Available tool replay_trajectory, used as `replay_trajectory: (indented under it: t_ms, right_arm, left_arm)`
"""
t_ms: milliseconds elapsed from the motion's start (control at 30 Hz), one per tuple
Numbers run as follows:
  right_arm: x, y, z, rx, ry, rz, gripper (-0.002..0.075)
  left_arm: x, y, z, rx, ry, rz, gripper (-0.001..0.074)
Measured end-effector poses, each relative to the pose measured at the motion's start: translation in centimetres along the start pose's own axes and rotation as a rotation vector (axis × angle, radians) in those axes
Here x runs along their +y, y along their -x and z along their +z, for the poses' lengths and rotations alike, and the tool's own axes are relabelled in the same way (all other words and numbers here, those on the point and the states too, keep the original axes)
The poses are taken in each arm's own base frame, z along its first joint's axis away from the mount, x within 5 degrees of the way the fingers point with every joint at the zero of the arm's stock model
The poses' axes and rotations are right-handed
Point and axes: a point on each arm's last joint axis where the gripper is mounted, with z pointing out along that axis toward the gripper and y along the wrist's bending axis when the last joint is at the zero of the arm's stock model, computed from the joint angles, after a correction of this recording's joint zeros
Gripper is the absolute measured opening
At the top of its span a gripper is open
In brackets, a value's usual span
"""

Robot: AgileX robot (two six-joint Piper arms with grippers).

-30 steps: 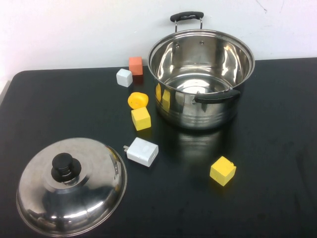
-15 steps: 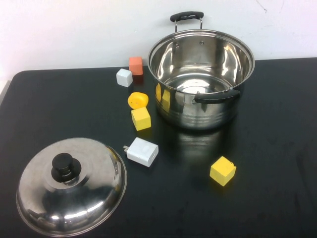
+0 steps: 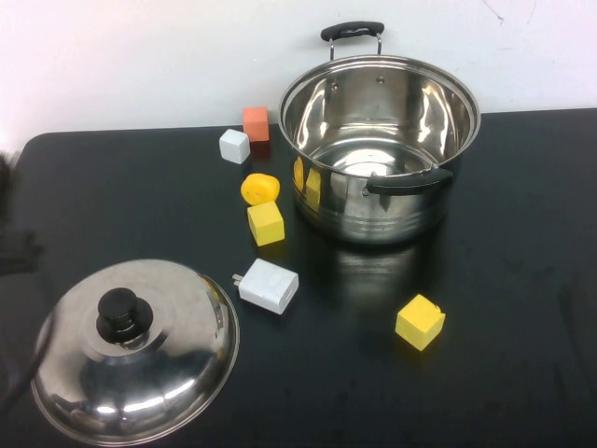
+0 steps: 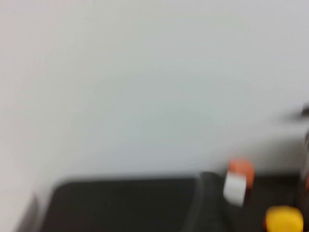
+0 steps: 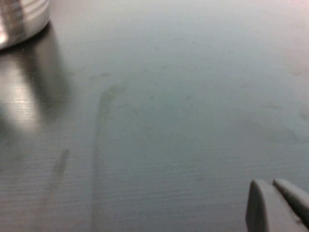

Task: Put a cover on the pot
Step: Pick up the pot lid

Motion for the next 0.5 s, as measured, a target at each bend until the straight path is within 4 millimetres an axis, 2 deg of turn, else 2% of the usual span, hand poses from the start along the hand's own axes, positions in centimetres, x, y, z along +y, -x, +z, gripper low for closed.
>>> replay_trajectory:
  t_ms: [100,167,300,500]
  right_arm:
    - [0.0,0.0,0.0,0.0,0.0,0.0,-0.0002]
    - [0.0,0.0,0.0,0.0,0.0,0.0,-0.0002]
    - [0.0,0.0,0.0,0.0,0.0,0.0,-0.0002]
    - [0.0,0.0,0.0,0.0,0.0,0.0,-0.0002]
  left_arm:
    - [0.0,-2.1,2.3,0.107,-0.01,-0.008,0.0503]
    - [-0.1,-3.6,3.4,0.176,-0.016,-0.023,0.0554]
    - [-0.2,-6.5,5.1,0.309,-0.037,-0.041,0.0584]
    - [0.0,-10.3,6.7,0.466,-0.032,-0.053,0.0588]
